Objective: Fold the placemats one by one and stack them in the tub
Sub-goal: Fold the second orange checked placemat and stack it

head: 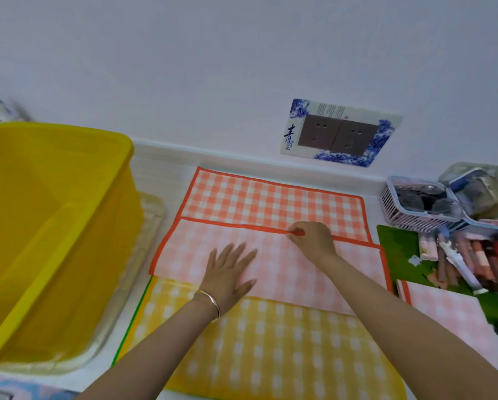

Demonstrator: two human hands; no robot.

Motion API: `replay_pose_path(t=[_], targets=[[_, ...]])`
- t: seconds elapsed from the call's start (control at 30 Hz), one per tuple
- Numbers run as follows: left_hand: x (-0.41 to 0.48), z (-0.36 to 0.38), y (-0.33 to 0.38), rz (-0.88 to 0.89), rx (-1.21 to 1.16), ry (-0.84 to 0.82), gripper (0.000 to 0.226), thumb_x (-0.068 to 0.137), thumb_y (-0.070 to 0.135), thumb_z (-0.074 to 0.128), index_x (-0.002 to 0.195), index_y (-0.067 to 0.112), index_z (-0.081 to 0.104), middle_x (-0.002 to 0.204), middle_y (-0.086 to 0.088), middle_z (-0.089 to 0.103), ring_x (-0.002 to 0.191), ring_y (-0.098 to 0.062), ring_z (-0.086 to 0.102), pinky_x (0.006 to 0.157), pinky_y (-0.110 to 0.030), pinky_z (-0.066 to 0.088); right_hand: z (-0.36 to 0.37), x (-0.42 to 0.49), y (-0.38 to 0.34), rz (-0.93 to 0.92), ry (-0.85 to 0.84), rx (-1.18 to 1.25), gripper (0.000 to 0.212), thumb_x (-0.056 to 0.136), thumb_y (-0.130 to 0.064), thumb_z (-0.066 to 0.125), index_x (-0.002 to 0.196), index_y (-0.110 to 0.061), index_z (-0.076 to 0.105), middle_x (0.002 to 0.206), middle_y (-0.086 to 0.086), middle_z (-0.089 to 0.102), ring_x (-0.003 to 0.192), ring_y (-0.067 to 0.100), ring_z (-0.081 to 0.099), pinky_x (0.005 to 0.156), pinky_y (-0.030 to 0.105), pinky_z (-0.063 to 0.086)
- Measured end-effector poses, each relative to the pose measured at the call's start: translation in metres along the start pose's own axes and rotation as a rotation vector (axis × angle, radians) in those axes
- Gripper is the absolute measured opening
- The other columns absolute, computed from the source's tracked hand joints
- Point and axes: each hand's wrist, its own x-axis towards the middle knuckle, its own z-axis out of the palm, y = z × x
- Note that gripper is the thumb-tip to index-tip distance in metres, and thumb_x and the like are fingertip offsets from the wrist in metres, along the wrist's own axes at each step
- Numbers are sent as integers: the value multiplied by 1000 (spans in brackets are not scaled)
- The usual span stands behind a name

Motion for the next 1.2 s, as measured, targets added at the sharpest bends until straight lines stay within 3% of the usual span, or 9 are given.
replay_pose_path(t=[0.07,0.2,0.37,0.47,0.57,0.77,0.9,1.0,1.2], targets=[[0,7,0,-33,41,-3,63,86,62,23,143,39,11,152,0,27,140,-30,25,108,-51,9,7,2,3,15,31,-15,17,88,-26,64,101,-19,72,99,-3,72,97,18,63,95,34,48],[2,19,-2,-74,83,-57,81,67,74,-24,140,40,-19,149,9,-21,139,-21,-21,107,-44,-18,18,-9,6,29,68,-47,33,93,-28,57,124,-20,59,126,-1,60,121,23,49,106,37,38],[3,25,1,-131,138,-135,95,46,68,-48,134,37,-29,142,8,-34,131,-19,-33,108,-49,-18,38,-54,2,-175,-60,-50,42,100,-32,39,139,-20,43,148,-3,39,137,15,32,114,30,21],[3,29,3,-141,147,-133,94,47,66,-50,134,39,-28,145,8,-33,130,-19,-35,106,-51,-22,60,-87,2,-222,-98,-55,56,96,-47,23,145,-20,34,152,-5,29,141,9,22,117,31,15],[2,32,3,-143,170,-121,92,49,63,-51,135,37,-29,145,8,-33,130,-21,-36,102,-51,-24,84,-108,-1,-179,-129,-111,67,90,-53,6,149,-23,18,154,-14,5,142,1,0,118,28,-3],[1,33,4,-158,152,-96,88,55,68,-44,136,38,-26,147,10,-29,133,-19,-33,107,-53,-20,98,-106,-11,-22,-75,-198,69,87,-60,-6,149,-31,1,151,-15,-16,140,5,-20,115,32,-15],[1,30,6,-181,159,-126,92,50,79,-36,134,42,-29,143,13,-35,138,-18,-29,102,-53,-24,90,-108,-2,-14,-82,-275,73,80,-66,-12,148,-40,0,152,-15,-17,140,9,-21,114,36,-15],[2,28,6,-183,173,-139,96,47,82,-34,134,42,-29,144,12,-35,139,-20,-28,107,-57,-18,79,-112,19,37,-87,-326,64,85,-65,-5,146,-44,-6,151,-15,-21,139,8,-24,115,37,-14],[2,25,7,-178,207,-149,95,49,81,-33,135,39,-30,144,8,-35,132,-19,-34,109,-59,-13,47,-124,69,156,-54,-365,64,83,-61,-11,144,-43,-15,153,-10,-22,140,12,-25,114,36,-15]])
